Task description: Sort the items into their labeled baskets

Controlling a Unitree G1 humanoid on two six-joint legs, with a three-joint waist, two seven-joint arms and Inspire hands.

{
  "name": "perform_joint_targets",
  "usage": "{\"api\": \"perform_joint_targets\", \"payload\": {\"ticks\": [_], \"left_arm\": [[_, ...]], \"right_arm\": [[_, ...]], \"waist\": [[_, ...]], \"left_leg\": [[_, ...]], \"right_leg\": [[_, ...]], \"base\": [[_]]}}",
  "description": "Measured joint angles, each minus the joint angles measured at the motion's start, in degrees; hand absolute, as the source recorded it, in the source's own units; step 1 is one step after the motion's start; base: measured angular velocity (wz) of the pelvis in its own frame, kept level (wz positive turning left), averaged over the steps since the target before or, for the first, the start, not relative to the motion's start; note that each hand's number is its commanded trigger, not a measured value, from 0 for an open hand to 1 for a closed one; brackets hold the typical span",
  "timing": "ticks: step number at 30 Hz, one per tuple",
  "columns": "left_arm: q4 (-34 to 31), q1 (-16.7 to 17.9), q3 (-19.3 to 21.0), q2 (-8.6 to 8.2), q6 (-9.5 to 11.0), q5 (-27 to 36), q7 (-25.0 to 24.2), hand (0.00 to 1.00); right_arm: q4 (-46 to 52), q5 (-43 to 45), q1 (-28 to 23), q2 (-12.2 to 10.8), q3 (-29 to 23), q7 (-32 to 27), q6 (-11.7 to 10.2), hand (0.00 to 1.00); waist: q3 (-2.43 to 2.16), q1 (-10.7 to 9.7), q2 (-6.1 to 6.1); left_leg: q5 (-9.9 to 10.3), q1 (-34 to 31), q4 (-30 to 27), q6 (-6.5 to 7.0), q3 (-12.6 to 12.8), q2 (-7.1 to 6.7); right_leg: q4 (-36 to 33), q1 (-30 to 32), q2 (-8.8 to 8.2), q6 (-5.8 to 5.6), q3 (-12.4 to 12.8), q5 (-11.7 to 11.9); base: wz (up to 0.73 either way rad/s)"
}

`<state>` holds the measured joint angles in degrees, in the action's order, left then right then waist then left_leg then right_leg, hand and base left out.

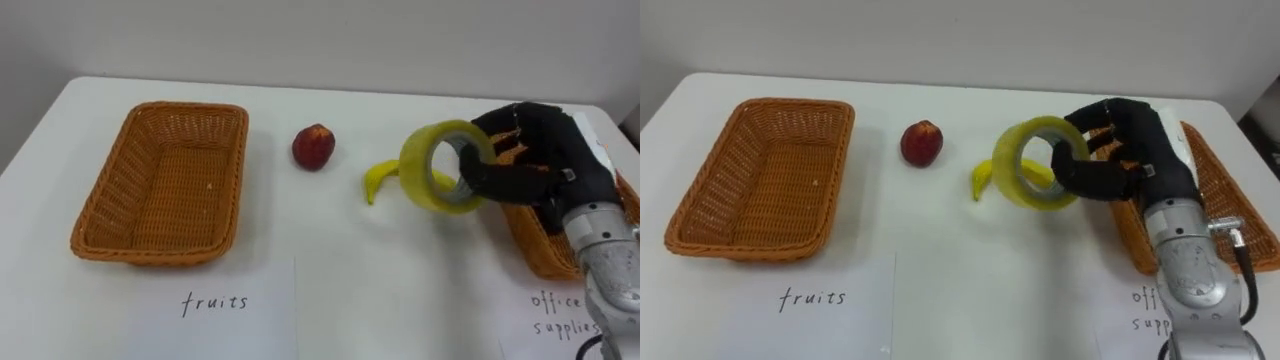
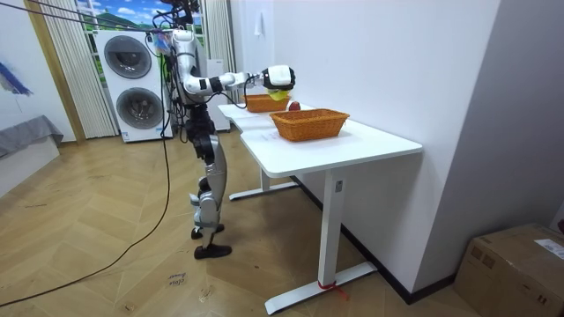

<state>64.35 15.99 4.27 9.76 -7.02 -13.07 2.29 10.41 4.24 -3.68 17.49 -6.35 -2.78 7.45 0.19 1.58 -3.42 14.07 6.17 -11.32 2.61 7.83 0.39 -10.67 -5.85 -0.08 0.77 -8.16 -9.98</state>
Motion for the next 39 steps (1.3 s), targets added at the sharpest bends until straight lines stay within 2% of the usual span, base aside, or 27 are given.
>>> {"api": "perform_joint_targets", "payload": {"ticks": [7, 11, 16, 26, 34, 39], "left_arm": [[-0.1, 0.0, -0.1, -0.27, -0.2, 0.0, 0.1, 0.00], [-0.3, 0.1, -0.2, -0.30, -0.7, -0.1, 0.1, 0.00], [-0.3, 0.3, -0.1, -0.32, -1.3, -0.1, 1.4, 0.00], [-0.2, 0.4, -0.1, -0.37, -1.4, 0.0, 2.3, 0.00], [-0.3, 0.6, -0.1, -0.40, -1.3, 0.0, 2.5, 0.00], [-0.4, 1.0, 0.1, -0.40, -1.3, 0.0, 2.5, 0.00]], "right_arm": [[-0.4, -4.4, 0.0, 0.0, -0.1, -6.4, 0.0, 1.00], [-1.7, -14.0, 0.0, 0.0, -1.7, -9.9, 0.0, 1.00], [-5.4, -19.5, 0.0, 0.0, -3.9, -13.9, -0.1, 1.00], [-7.8, -20.4, 0.0, 0.0, -4.4, -20.2, -0.1, 1.00], [-7.8, -22.1, 0.0, 0.0, -4.5, -21.7, -0.1, 1.00], [-7.8, -22.0, 0.0, 0.1, -5.1, -21.7, -0.1, 1.00]], "waist": [[-0.16, -0.7, 0.53], [-0.14, -1.3, 0.91], [-0.14, -1.6, 1.07], [-0.25, -1.8, 1.33], [-0.21, -2.0, 1.17], [-0.17, -3.3, 0.96]], "left_leg": [[0.0, 0.1, -0.1, 0.00, 0.1, 0.01], [0.0, 0.1, 0.0, 0.00, 0.0, 0.04], [0.0, 0.4, 0.0, 0.00, 0.1, 0.03], [0.0, 0.4, 0.1, -0.03, 0.4, 0.07], [0.0, 0.4, 0.1, -0.03, 0.7, 0.09], [0.0, 0.4, 0.2, -0.03, 0.8, 0.11]], "right_leg": [[0.0, 0.0, 0.00, 0.00, 0.0, 0.0], [0.0, 0.0, 0.03, 0.00, 0.1, 0.0], [-0.1, -0.2, 0.06, 0.00, 0.2, 0.0], [-0.1, -0.1, 0.14, 0.01, 0.5, 0.0], [-0.2, 0.0, 0.16, 0.01, 0.8, 0.0], [-0.1, 0.1, 0.21, 0.01, 1.2, 0.0]], "base": [[0.00], [0.00], [0.00], [0.00], [0.00], [-0.01]]}}
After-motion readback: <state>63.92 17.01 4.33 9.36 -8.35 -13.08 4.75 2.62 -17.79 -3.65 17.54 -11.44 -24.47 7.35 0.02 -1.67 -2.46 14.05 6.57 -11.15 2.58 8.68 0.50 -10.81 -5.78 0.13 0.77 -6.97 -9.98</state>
